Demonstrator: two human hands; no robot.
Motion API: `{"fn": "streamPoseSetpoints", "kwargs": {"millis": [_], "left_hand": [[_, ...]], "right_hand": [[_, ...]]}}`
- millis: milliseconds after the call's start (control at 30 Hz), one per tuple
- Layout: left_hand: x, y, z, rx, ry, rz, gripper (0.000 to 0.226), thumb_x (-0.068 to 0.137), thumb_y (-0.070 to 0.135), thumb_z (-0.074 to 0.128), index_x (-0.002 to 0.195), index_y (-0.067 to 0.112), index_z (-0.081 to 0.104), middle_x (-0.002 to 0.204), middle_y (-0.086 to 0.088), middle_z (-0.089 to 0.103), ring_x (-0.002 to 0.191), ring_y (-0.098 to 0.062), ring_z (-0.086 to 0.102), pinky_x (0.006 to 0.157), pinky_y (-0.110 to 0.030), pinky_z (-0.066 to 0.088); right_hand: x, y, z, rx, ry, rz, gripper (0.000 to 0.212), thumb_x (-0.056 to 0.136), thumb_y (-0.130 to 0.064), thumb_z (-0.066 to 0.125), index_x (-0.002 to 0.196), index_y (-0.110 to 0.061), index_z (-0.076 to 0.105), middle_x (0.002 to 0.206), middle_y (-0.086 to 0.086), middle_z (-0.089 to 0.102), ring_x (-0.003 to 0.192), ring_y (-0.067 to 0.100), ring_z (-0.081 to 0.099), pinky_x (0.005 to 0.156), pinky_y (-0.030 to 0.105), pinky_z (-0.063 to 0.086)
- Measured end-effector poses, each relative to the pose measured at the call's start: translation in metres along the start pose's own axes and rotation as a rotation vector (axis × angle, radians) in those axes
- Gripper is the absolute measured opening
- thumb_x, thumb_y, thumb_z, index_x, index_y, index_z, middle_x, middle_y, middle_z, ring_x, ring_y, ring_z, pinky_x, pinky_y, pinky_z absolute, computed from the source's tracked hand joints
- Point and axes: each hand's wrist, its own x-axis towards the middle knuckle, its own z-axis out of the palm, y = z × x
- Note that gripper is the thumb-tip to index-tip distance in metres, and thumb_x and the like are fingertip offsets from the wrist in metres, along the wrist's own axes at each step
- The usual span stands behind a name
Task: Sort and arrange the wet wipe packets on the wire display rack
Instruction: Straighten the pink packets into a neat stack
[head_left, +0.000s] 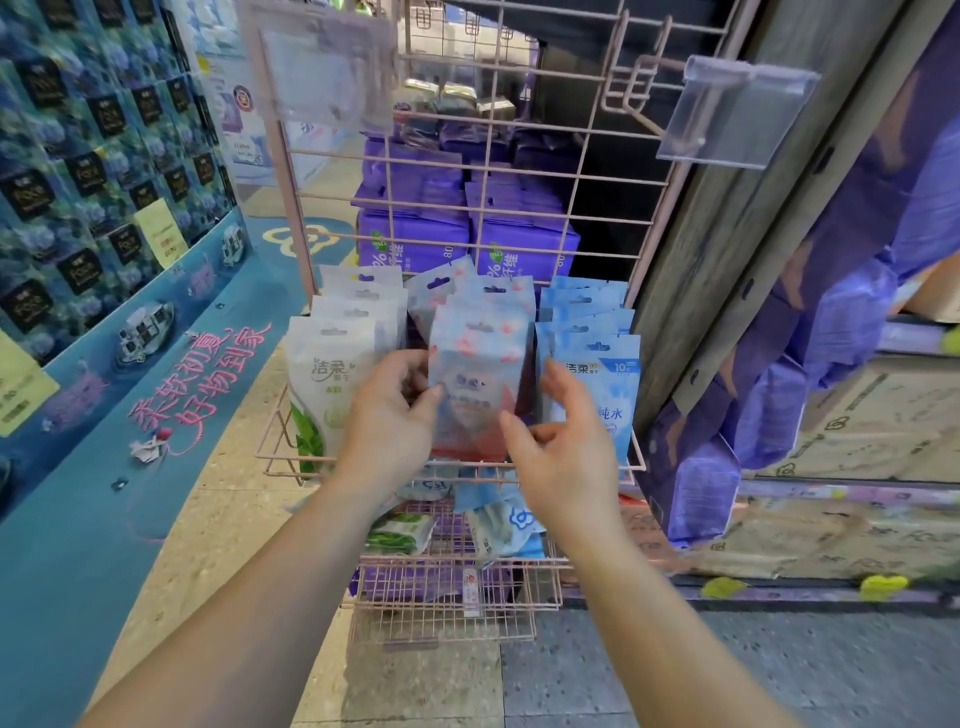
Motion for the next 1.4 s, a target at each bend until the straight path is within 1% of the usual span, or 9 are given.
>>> {"fn": "streamPoseSetpoints", "kwargs": {"millis": [100, 233, 367, 533, 667, 800, 1033, 1233, 1400], "left_hand": [[-0.002, 0.0, 0.0, 0.095, -0.133, -0.097, 0.02, 0.088, 0.023, 0.061, 0.107, 0.027, 0.055, 0.102, 0.0, 0.062, 0.093, -0.019, 0.059, 0.084, -0.035, 0.049], [0.003, 0.005, 0.002, 0.052, -0.168, -0.263, 0.046, 0.078, 0.032, 0.071, 0.116, 0.021, 0.047, 0.094, 0.009, 0.062, 0.082, -0.005, 0.059, 0.066, -0.025, 0.048], [0.013, 0.014, 0.006, -0.141, -0.173, -0.325, 0.057, 0.069, 0.01, 0.081, 0.118, 0.011, 0.052, 0.111, -0.008, 0.068, 0.1, -0.022, 0.064, 0.089, -0.042, 0.052], [0.01, 0.016, 0.006, -0.152, -0.083, -0.207, 0.037, 0.069, 0.009, 0.08, 0.087, 0.033, 0.059, 0.09, 0.01, 0.071, 0.081, -0.002, 0.065, 0.074, -0.026, 0.054], [0.004, 0.016, 0.008, -0.143, -0.104, -0.156, 0.04, 0.073, 0.013, 0.078, 0.097, 0.032, 0.053, 0.091, 0.013, 0.067, 0.076, 0.009, 0.06, 0.058, -0.006, 0.045], [0.003, 0.014, 0.003, -0.105, -0.214, -0.152, 0.041, 0.077, 0.015, 0.076, 0.098, 0.036, 0.048, 0.091, 0.02, 0.063, 0.076, 0.016, 0.057, 0.058, -0.001, 0.041], [-0.011, 0.003, -0.008, -0.029, -0.283, -0.082, 0.051, 0.076, 0.018, 0.075, 0.112, 0.039, 0.046, 0.108, 0.019, 0.063, 0.101, 0.0, 0.059, 0.086, -0.026, 0.047], [-0.013, 0.001, -0.012, -0.083, -0.244, -0.105, 0.055, 0.077, 0.016, 0.075, 0.122, 0.034, 0.049, 0.112, 0.02, 0.064, 0.104, 0.005, 0.058, 0.09, -0.025, 0.048], [-0.012, 0.003, -0.01, -0.078, -0.209, -0.144, 0.047, 0.08, 0.015, 0.072, 0.111, 0.04, 0.048, 0.106, 0.018, 0.066, 0.1, -0.003, 0.061, 0.085, -0.029, 0.05]], "right_hand": [[0.024, -0.007, 0.01, -0.124, -0.143, -0.006, 0.071, 0.078, -0.028, 0.072, 0.139, -0.03, 0.036, 0.095, -0.022, 0.061, 0.079, 0.003, 0.062, 0.057, 0.004, 0.038], [0.03, -0.006, 0.02, -0.237, -0.148, -0.049, 0.065, 0.081, -0.022, 0.068, 0.138, -0.025, 0.037, 0.11, -0.009, 0.062, 0.092, 0.011, 0.058, 0.076, 0.025, 0.046], [0.032, -0.006, 0.022, -0.224, -0.081, -0.088, 0.049, 0.082, -0.019, 0.066, 0.126, -0.026, 0.045, 0.109, 0.0, 0.066, 0.098, 0.022, 0.06, 0.082, 0.04, 0.051], [0.035, -0.009, 0.013, -0.07, -0.081, -0.044, 0.04, 0.085, -0.009, 0.056, 0.119, -0.028, 0.047, 0.104, -0.005, 0.067, 0.095, 0.018, 0.063, 0.079, 0.038, 0.052], [0.054, -0.025, -0.001, -0.095, 0.027, -0.13, 0.038, 0.085, -0.022, 0.061, 0.121, -0.029, 0.052, 0.108, -0.015, 0.064, 0.085, 0.002, 0.06, 0.075, 0.024, 0.051], [0.098, -0.047, -0.015, -0.414, 0.021, -0.213, 0.04, 0.087, -0.027, 0.058, 0.127, -0.027, 0.052, 0.114, -0.004, 0.066, 0.101, 0.022, 0.056, 0.077, 0.029, 0.042], [0.125, -0.057, -0.014, -0.882, -0.371, -0.294, 0.039, 0.08, -0.029, 0.064, 0.118, -0.023, 0.059, 0.107, 0.003, 0.067, 0.1, 0.029, 0.056, 0.075, 0.031, 0.045], [0.131, -0.07, -0.018, -0.617, -0.476, -0.359, 0.011, 0.078, -0.02, 0.071, 0.086, -0.027, 0.068, 0.065, -0.018, 0.053, 0.062, 0.003, 0.049, 0.056, 0.02, 0.035], [0.145, -0.07, 0.006, -0.686, -0.467, -0.343, 0.02, 0.08, -0.026, 0.074, 0.099, -0.022, 0.068, 0.097, -0.004, 0.065, 0.092, 0.017, 0.058, 0.074, 0.026, 0.044]]}}
